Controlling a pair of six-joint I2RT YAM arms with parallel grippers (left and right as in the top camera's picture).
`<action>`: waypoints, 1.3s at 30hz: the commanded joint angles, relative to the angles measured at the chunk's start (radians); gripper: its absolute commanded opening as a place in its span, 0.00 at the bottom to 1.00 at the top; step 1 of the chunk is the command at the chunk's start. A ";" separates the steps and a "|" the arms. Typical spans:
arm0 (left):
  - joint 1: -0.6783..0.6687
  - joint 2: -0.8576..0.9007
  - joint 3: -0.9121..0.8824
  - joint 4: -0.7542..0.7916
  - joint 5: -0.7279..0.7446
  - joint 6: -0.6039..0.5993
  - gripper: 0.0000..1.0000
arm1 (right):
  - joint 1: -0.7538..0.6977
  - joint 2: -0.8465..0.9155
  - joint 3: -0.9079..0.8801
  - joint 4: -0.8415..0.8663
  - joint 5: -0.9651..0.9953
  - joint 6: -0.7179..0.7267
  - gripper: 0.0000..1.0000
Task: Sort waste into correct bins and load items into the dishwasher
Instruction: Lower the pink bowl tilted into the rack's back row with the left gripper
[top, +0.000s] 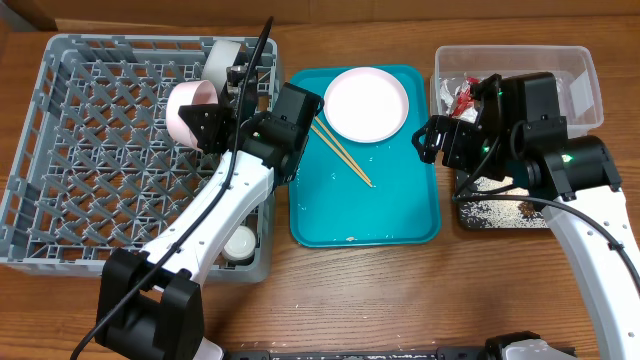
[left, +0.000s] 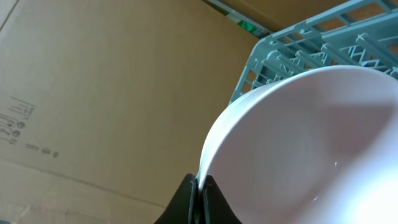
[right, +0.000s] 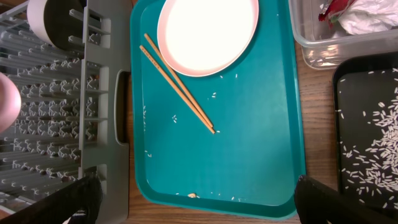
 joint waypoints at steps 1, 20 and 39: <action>0.003 0.002 -0.001 0.004 -0.033 0.057 0.04 | -0.001 -0.003 0.000 0.002 0.011 -0.003 1.00; 0.062 0.002 -0.001 0.004 -0.092 0.158 0.04 | -0.001 -0.003 0.000 0.002 0.011 -0.003 1.00; 0.089 0.030 -0.001 0.083 -0.080 0.090 0.04 | -0.001 -0.003 0.000 0.002 0.011 -0.003 1.00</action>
